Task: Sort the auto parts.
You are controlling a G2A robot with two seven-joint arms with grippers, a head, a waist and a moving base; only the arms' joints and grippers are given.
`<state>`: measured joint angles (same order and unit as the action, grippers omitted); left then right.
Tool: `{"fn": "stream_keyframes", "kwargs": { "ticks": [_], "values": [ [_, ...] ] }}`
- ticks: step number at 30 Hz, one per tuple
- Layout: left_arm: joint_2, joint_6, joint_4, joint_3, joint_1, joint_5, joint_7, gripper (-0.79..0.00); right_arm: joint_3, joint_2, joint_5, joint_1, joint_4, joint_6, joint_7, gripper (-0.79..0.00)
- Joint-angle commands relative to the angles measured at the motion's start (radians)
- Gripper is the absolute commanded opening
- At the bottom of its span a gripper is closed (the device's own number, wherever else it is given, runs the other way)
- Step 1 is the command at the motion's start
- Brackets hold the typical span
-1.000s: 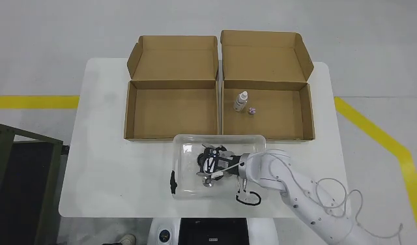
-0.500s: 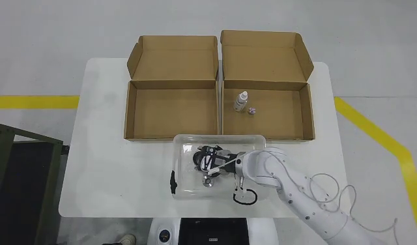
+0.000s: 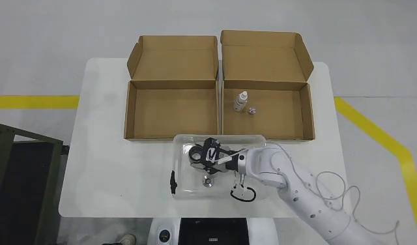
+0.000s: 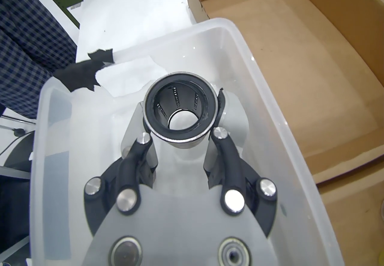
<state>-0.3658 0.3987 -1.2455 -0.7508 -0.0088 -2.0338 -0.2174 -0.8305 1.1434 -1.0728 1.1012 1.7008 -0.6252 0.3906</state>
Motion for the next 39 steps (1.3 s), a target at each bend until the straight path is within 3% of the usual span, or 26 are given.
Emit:
{"fn": "stream_keyframes", "kwargs": {
  "ticks": [1,14,25,39],
  "values": [
    [0.000,0.000,0.000,0.000,0.000,0.000,0.000,0.000,-0.019,-0.003,0.039,0.012,0.018,0.002,0.004,-0.785],
    [0.000,0.000,0.000,0.000,0.000,0.000,0.000,0.000,-0.182,-0.030,0.389,0.113,0.172,0.057,0.047,-0.785],
    [0.000,0.000,0.000,0.000,0.000,0.000,0.000,0.000,-0.227,-0.023,0.686,0.147,0.148,0.194,0.015,-0.785],
    [0.000,0.000,0.000,0.000,0.000,0.000,0.000,0.000,-0.247,-0.022,0.699,0.152,0.143,0.219,0.009,-0.785]
  ]
}}
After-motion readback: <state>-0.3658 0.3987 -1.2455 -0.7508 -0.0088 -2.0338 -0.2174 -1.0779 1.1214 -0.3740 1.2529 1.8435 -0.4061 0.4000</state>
